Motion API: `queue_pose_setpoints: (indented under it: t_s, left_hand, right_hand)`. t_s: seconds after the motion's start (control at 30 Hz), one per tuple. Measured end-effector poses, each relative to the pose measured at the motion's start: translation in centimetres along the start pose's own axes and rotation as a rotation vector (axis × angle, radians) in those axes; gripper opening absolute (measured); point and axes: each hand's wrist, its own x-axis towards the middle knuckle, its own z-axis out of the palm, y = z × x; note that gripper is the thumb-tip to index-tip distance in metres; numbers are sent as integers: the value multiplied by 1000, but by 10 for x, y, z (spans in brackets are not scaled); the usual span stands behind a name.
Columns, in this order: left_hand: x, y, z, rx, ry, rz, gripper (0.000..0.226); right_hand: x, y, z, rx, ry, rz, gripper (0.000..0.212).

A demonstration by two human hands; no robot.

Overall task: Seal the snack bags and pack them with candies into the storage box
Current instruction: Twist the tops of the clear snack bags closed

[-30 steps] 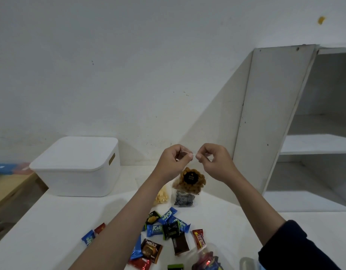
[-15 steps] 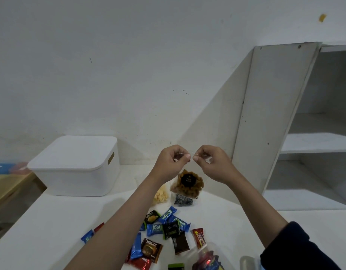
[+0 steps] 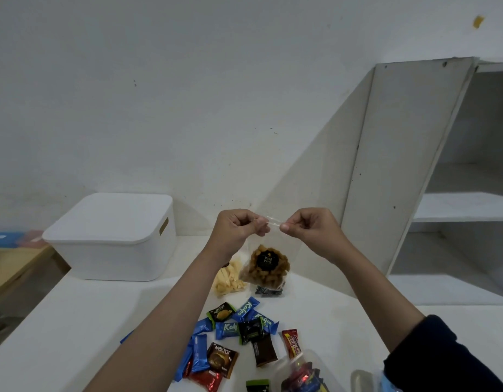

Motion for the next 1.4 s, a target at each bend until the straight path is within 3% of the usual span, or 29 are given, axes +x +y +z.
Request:
queue_pose_setpoints:
  t_s: [0.07, 0.13, 0.57, 0.77, 0.87, 1.03, 1.27, 1.4]
  left_hand:
    - [1, 0, -1, -17, 43, 8, 11]
    - [0, 1, -1, -30, 69, 8, 10]
    - [1, -3, -4, -72, 44, -102, 25]
    - [-4, -9, -2, -67, -66, -207, 3]
    - [-4, -11, 2, -43, -75, -215, 6]
    - [-2, -11, 4, -85, -60, -149, 6]
    - [0, -13, 4, -103, -70, -210, 8]
    - [0, -14, 2, -85, -104, -260, 1]
  right_hand:
    - [-2, -2, 0, 67, -72, 0, 7]
    - [-3, -2, 1, 67, -103, -3, 15]
    - [1, 6, 5, -55, 150, 25, 18]
    - [-1, 9, 6, 54, 94, -1, 18]
    - [-4, 9, 4, 175, 30, 12, 10]
    - [-8, 12, -4, 292, -72, 11, 18]
    - [-6, 13, -2, 218, 97, 82, 21]
    - [-6, 13, -6, 181, 101, 77, 18]
